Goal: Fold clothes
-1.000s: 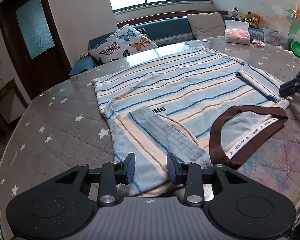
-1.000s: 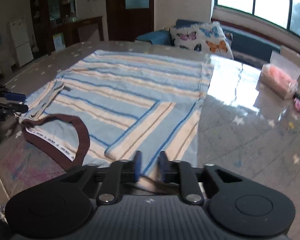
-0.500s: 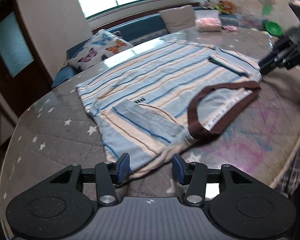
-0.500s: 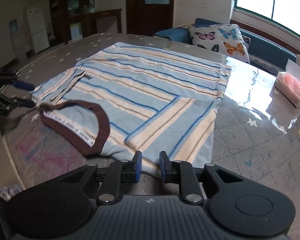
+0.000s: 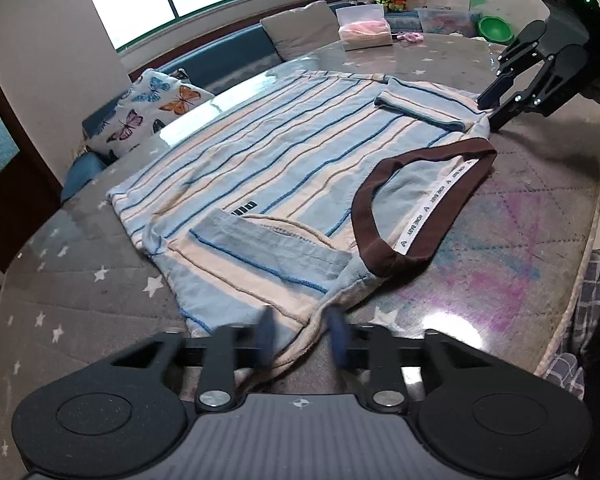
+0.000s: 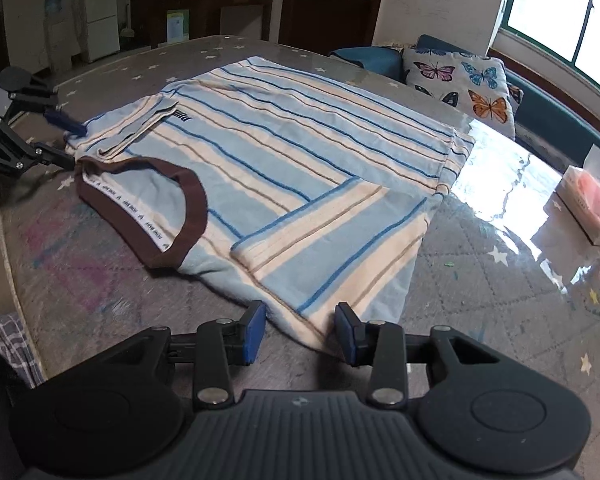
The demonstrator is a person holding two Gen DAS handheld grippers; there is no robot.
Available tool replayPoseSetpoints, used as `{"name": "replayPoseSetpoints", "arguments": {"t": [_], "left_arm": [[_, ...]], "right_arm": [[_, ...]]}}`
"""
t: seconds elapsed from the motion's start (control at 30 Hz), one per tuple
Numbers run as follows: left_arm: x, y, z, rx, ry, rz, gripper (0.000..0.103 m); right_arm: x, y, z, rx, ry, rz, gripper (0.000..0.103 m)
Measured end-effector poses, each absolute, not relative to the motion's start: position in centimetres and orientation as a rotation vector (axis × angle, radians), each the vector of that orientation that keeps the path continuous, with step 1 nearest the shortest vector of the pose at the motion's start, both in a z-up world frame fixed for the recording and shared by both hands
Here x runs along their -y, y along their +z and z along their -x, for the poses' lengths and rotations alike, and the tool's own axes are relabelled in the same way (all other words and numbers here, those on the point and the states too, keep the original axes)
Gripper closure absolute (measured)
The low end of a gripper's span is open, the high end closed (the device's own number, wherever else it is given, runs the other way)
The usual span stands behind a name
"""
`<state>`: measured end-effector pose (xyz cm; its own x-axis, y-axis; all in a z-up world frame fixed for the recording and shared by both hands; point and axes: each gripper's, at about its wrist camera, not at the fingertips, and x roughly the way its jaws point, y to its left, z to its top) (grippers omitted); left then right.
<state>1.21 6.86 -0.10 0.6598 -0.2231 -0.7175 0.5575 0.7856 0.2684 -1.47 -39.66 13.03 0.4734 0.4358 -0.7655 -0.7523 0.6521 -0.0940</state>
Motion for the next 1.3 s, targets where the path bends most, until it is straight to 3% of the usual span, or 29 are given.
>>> {"name": "replayPoseSetpoints", "arguments": {"t": [0.1,0.23,0.83,1.0,1.3], "left_arm": [[-6.6,-0.1,-1.3,-0.720,-0.461,-0.486,0.095],[-6.4,0.5,-0.4,-0.690,-0.432,-0.473,0.097],[-6.4,10.0,11.8,-0.403,-0.256,-0.256,0.098],[-6.7,11.8,8.2,-0.388,-0.221,-0.245,0.098],[-9.0,11.8,-2.7,-0.491,-0.173,-0.191,0.098]], "right_arm": [[39.8,13.0,1.2,-0.793,0.765,0.434,0.085],[39.8,13.1,1.9,-0.765,0.744,0.437,0.097],[45.2,22.1,13.9,-0.495,0.683,0.359,0.099],[43.8,24.2,11.2,-0.410,0.667,0.376,0.099],[39.6,24.6,1.4,-0.450,0.668,0.407,0.099]]}}
